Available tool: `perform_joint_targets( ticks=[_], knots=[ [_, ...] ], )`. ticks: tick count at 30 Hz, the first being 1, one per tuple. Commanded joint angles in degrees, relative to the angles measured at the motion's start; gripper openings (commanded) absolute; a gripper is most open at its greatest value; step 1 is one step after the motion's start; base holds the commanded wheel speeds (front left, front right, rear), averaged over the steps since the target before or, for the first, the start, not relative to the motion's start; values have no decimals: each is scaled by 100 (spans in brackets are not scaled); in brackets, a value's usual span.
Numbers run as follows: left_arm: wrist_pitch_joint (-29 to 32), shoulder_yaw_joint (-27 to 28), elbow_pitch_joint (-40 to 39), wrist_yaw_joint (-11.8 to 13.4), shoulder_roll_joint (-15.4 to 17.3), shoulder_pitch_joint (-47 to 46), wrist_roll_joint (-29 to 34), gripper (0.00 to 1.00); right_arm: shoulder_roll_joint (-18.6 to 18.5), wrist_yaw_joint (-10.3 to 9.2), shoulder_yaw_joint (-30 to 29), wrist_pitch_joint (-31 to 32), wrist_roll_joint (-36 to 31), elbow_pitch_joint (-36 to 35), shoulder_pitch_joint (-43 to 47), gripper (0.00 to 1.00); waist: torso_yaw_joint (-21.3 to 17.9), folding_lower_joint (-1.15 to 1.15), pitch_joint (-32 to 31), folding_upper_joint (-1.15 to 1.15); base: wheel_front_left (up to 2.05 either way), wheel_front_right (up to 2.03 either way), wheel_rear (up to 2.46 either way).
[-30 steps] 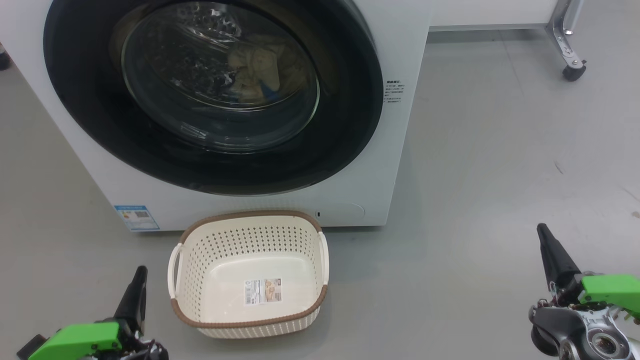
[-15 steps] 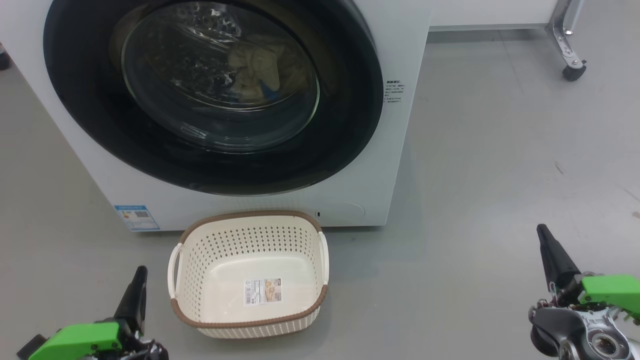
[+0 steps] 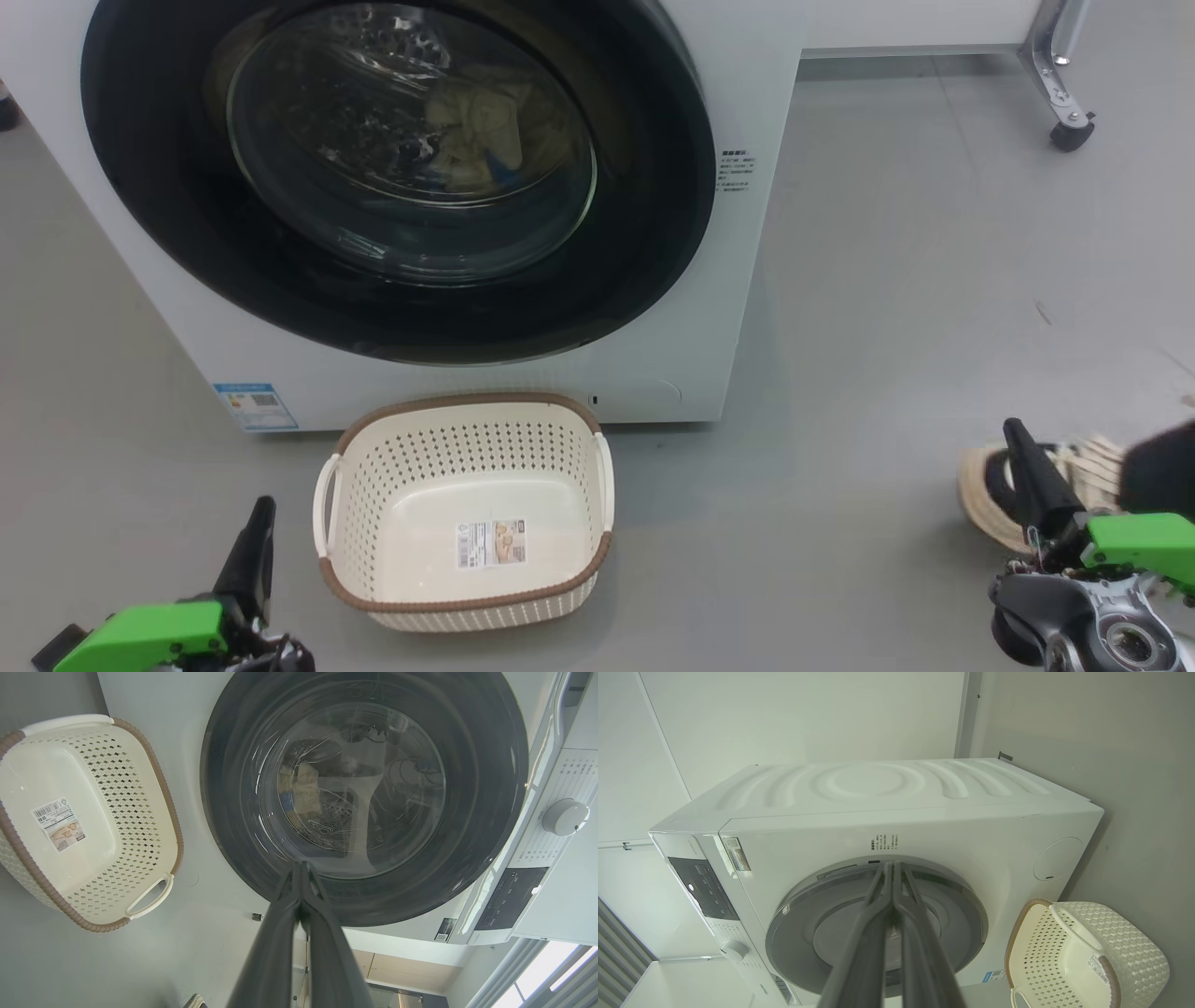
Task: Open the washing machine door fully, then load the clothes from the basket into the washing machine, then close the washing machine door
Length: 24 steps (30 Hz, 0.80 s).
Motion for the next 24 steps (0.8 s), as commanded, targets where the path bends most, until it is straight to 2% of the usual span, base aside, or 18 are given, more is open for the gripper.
perform_joint_targets(
  ticks=[1, 24],
  knots=[
    [42, 202, -165, -42, 53, -270, -30, 0, -34, -15, 92, 30, -22, -180, -326, 0, 0, 0, 0, 0, 0, 0, 0],
    [42, 201, -165, -42, 53, -270, -30, 0, -19, -15, 71, 48, -40, -179, -328, 0, 0, 0, 0, 0, 0, 0, 0]
  ],
)
